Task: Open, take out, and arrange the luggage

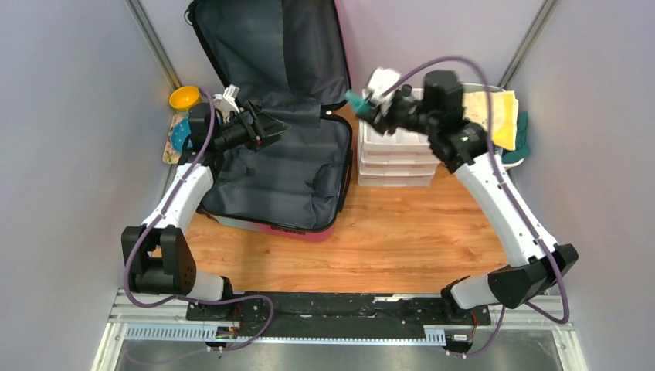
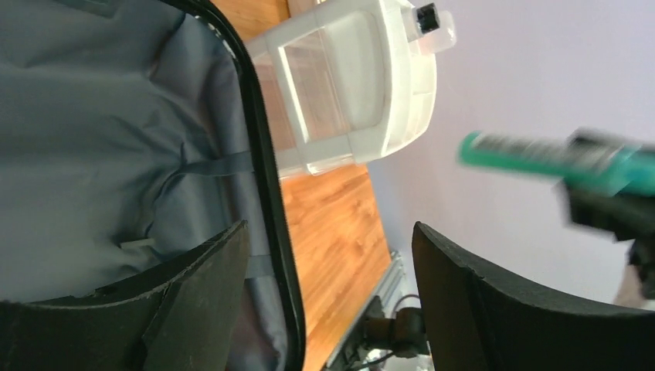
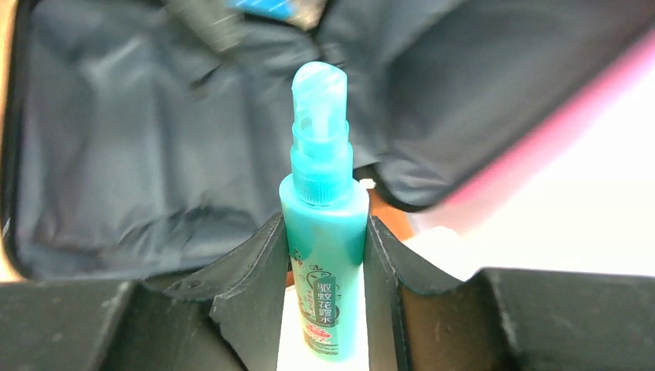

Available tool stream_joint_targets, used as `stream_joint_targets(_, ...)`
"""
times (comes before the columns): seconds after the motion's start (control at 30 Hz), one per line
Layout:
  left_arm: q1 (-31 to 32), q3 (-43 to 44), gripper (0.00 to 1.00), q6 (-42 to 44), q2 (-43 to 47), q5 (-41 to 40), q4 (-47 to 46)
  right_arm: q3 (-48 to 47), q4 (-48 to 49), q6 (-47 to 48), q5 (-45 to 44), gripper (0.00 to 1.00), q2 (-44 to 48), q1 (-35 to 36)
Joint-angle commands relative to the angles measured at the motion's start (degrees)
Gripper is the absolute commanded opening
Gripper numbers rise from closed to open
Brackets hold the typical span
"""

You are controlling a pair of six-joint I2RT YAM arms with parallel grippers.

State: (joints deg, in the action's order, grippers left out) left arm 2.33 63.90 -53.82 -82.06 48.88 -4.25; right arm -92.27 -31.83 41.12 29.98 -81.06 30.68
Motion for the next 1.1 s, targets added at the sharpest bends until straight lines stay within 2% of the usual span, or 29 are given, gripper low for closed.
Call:
stream_joint_targets(0.0, 0.57, -1.67, 0.84, 8.99, 3.57, -4.23, 1.71, -8.10, 15.63, -31.31, 1.05, 0.12, 1.43, -10.00)
stream_joint_targets(0.17, 0.57, -2.82, 0.84, 11.89, 5.07, -4.94, 0.12, -4.87, 27.67, -45.85, -1.05, 0.12, 1.52, -22.38)
stream_joint_targets(0.37, 0.57, -1.94, 0.85, 13.92, 5.07, -5.38, -0.41, -0.99, 35.69, -51.58, -6.94, 0.11, 0.20, -27.24)
stream_joint_targets(0.6, 0.57, -1.14, 0.85, 15.15, 4.98, -6.08, 0.56, 5.42, 39.21, -49.74, -15.47, 0.10, 0.02, -27.60)
stream_joint_targets(1.07, 0.57, -0.79, 0.86, 14.45, 2.87, -6.34, 0.47, 14.92, 43.44, -46.40, -18.20, 0.09, 0.46, -28.83)
